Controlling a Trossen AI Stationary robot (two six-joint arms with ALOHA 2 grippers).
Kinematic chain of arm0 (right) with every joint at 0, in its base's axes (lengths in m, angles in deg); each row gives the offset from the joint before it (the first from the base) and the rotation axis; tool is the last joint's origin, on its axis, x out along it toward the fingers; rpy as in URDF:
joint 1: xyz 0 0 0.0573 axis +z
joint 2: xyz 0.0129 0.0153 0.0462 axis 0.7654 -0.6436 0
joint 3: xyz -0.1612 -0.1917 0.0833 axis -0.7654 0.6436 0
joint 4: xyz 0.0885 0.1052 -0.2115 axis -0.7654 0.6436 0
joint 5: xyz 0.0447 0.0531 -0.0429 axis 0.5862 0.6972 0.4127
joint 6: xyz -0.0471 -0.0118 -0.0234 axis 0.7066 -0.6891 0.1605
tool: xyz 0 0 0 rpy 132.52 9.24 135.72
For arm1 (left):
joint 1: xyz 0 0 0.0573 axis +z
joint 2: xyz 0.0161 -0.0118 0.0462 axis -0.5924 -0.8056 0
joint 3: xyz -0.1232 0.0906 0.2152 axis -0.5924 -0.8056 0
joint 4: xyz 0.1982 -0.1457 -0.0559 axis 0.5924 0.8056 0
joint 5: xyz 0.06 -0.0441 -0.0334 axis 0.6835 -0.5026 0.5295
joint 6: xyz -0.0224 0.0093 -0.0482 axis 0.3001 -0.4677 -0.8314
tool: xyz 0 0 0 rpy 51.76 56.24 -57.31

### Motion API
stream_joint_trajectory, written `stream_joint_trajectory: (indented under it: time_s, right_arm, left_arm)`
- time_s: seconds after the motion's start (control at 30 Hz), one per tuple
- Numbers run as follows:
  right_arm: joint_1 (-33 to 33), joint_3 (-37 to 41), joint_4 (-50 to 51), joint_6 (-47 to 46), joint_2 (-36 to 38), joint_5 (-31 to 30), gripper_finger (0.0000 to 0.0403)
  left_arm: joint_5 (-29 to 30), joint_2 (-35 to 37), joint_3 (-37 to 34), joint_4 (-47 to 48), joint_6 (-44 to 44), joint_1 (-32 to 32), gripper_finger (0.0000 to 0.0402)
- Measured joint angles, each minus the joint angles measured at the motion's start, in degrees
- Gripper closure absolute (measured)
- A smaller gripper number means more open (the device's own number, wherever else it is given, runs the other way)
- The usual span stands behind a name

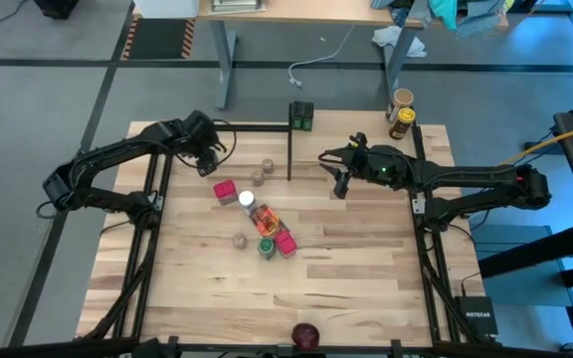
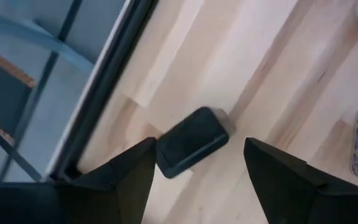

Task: Shelf spices
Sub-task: Put the green seasoning can on the shelf

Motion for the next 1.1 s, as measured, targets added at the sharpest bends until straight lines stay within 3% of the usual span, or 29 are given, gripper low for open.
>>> stream_joint_trajectory:
  time_s: [0.27,0.7,1.1]
  right_arm:
    - [0.04,0.00,0.11,-0.04,0.00,2.10,0.0210]
    - [0.04,0.00,0.07,-0.26,0.00,2.97,0.0210]
    - [0.04,0.00,0.09,-0.26,0.00,3.46,0.0210]
  left_arm:
    - [0.23,0.00,-0.56,-0.54,12.82,0.14,0.0163]
    - [0.17,-0.53,-0.56,-0.79,16.34,0.69,0.0163]
    - [0.20,-8.05,-0.58,-2.66,23.19,2.54,0.0163]
